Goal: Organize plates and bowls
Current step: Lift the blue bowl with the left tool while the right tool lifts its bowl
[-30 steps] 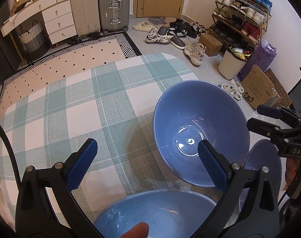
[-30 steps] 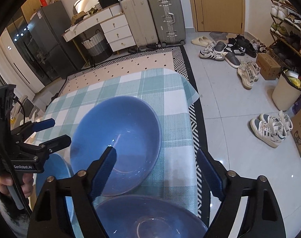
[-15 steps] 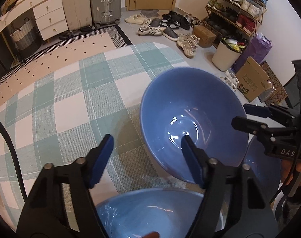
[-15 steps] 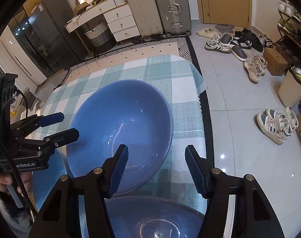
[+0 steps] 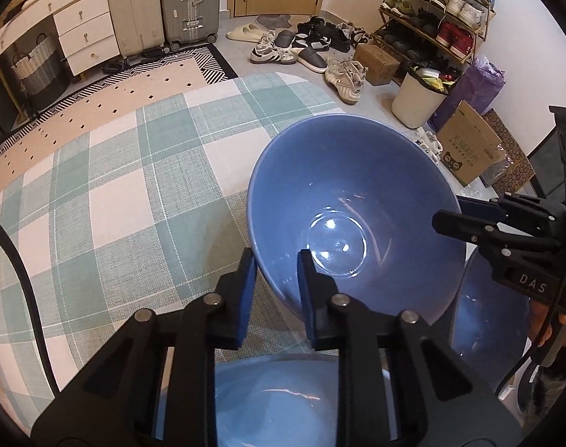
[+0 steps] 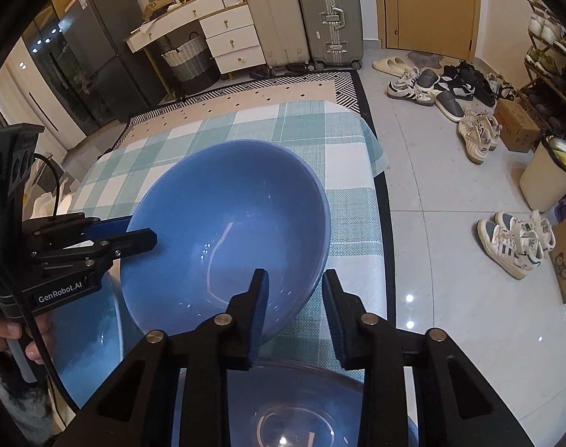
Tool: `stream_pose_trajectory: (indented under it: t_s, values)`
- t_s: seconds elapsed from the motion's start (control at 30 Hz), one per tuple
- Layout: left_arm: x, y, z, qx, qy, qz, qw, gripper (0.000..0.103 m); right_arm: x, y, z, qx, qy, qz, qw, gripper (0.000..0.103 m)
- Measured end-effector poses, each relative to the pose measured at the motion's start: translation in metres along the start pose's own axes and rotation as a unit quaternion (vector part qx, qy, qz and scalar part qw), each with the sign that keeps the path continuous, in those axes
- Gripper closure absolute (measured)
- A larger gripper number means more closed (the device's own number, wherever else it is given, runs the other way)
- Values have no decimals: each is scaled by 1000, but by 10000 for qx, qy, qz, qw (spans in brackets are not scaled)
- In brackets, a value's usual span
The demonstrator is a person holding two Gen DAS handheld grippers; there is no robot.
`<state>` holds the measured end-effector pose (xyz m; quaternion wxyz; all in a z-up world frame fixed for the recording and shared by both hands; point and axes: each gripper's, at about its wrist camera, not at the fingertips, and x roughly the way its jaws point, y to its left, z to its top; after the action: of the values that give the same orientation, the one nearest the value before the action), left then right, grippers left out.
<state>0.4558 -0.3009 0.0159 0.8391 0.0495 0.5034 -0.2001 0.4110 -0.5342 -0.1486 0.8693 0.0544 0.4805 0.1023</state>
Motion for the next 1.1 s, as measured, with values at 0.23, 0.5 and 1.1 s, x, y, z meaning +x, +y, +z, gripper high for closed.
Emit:
stream_pose_trajectory:
  t_s: [0.23,0.5,1.1]
  values:
    - [-1,3,-1,3,-51,8,10000,88,1,3,-2,-74,-33,-120,9999,80]
    - [-8,3,0,85,-216,80,9997,88,-1,6,-3,-121,-62,-187,9997,80]
    - [-69,-6,-5,145,-685,112,9975,88,-43,23,0,-195,-501,-220,9983,80]
